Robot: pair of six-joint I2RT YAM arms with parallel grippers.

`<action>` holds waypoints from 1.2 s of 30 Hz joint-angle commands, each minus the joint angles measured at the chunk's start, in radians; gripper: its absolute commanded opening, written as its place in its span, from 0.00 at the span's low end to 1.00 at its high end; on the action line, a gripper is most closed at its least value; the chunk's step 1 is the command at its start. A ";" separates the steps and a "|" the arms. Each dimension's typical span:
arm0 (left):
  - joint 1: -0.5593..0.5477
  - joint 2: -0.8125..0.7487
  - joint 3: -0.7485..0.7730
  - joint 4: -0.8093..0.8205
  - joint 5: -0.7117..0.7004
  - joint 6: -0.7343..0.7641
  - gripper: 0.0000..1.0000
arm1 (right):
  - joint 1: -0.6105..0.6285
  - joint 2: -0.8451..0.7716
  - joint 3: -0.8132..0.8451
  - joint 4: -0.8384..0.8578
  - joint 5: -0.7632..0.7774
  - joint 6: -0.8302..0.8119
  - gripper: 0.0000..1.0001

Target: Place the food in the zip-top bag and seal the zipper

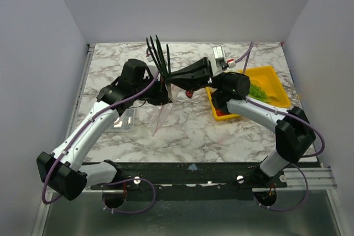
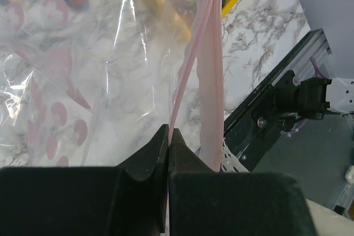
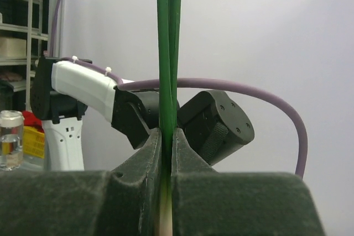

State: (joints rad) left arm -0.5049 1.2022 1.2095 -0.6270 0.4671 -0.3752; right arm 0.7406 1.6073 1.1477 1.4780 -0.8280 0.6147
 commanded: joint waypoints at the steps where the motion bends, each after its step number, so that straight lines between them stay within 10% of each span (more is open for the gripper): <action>1: 0.009 -0.026 -0.007 0.027 0.042 0.008 0.00 | 0.005 0.033 0.043 0.208 -0.055 -0.083 0.01; 16: 0.012 -0.042 0.011 -0.056 0.045 0.045 0.00 | 0.006 -0.039 -0.031 -0.142 -0.206 -0.467 0.00; 26: 0.012 -0.076 0.129 -0.245 0.041 0.071 0.00 | 0.005 -0.058 -0.116 -0.069 -0.271 -0.480 0.00; 36: 0.013 -0.053 0.226 -0.354 0.030 0.117 0.00 | 0.005 -0.112 -0.105 -0.470 -0.270 -0.731 0.11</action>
State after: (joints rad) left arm -0.4973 1.1419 1.3769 -0.9142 0.4911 -0.2886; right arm 0.7406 1.5265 1.0145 1.1992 -1.0866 0.0158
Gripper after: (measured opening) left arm 0.009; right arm 0.081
